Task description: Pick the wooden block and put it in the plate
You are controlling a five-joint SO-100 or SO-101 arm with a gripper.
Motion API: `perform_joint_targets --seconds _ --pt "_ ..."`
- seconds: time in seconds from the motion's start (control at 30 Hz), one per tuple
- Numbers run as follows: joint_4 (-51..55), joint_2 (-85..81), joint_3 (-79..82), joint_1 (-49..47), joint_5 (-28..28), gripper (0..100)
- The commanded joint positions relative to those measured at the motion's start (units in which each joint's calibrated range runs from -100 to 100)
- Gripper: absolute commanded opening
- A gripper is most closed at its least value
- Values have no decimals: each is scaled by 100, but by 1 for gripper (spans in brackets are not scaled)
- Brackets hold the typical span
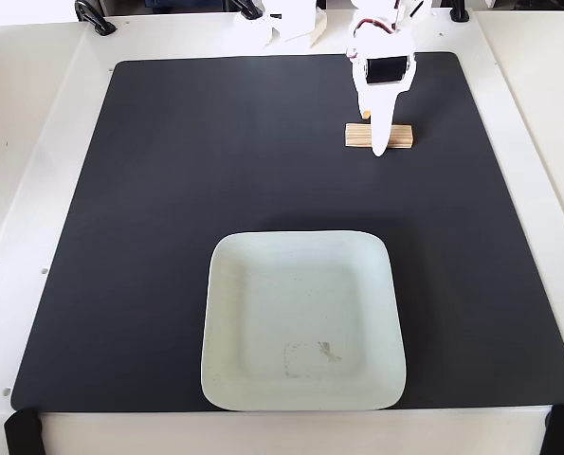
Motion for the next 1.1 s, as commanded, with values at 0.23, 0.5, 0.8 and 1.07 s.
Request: perform_joint_targets --seconds 0.23,0.5,0.8,1.07 --pt "58 487 -747 -30 -18 30" --pt "58 538 -747 -30 -18 7" --pt "58 538 -702 -30 -7 1" --pt "553 -581 -657 -41 47 1"
